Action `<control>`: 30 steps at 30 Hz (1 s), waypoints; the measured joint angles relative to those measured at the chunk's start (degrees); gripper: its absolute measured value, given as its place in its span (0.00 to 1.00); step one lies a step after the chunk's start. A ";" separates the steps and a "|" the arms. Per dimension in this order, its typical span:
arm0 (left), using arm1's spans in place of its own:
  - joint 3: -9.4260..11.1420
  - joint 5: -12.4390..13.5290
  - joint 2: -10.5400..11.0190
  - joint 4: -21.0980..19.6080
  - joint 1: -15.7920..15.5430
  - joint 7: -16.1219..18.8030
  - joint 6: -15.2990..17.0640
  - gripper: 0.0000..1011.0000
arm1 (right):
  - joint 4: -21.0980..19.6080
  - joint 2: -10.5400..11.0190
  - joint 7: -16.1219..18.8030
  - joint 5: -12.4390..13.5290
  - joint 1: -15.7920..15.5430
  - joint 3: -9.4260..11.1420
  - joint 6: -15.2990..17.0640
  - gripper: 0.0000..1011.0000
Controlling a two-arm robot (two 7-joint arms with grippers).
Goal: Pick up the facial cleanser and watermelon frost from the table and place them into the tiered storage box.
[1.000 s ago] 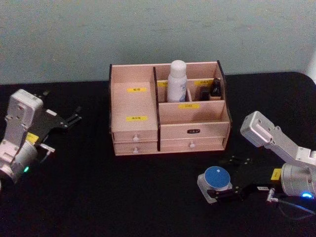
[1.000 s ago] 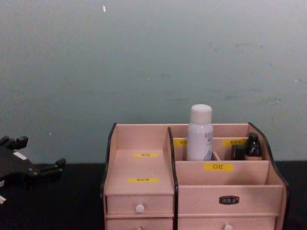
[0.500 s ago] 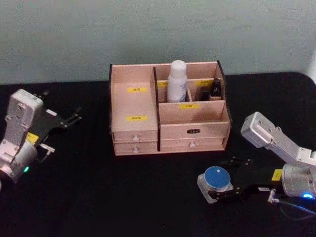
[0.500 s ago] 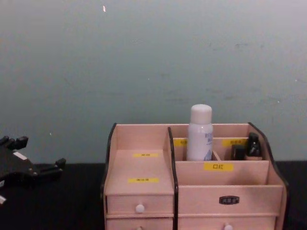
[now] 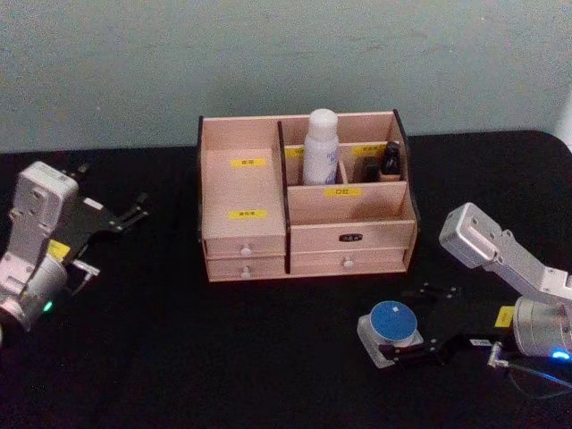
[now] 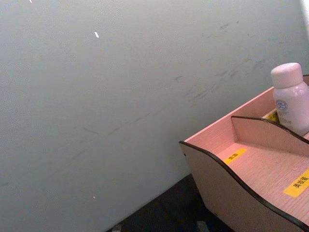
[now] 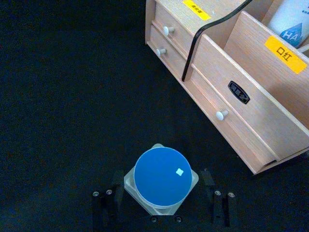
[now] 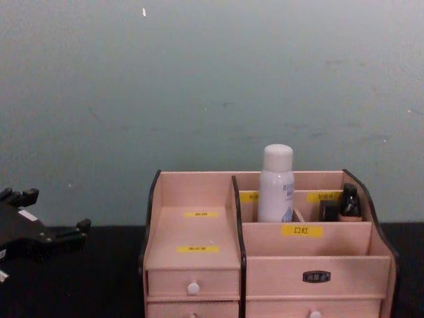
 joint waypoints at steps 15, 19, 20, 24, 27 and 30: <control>0.00 0.00 0.00 0.00 0.00 0.00 0.00 0.99 | -0.02 -0.02 -0.01 -0.03 0.03 -0.02 -0.06 0.93; 0.00 0.00 0.00 0.00 0.00 0.00 0.00 0.99 | -0.01 -0.02 -0.01 -0.02 0.03 -0.02 -0.06 0.85; 0.00 0.00 0.00 0.00 0.00 0.00 0.00 0.99 | -0.01 -0.02 -0.01 -0.02 0.03 -0.02 -0.06 0.83; 0.00 0.00 0.00 0.00 0.00 0.00 0.00 0.99 | 0.00 -0.02 -0.02 0.01 0.04 -0.02 -0.07 0.73; 0.00 0.00 0.00 0.00 0.00 0.00 0.00 0.99 | 0.01 -0.02 -0.02 0.02 0.04 -0.02 -0.06 0.71; 0.00 0.00 0.00 0.00 0.00 0.00 0.00 0.99 | 0.02 -0.02 -0.02 0.03 0.04 -0.02 -0.06 0.71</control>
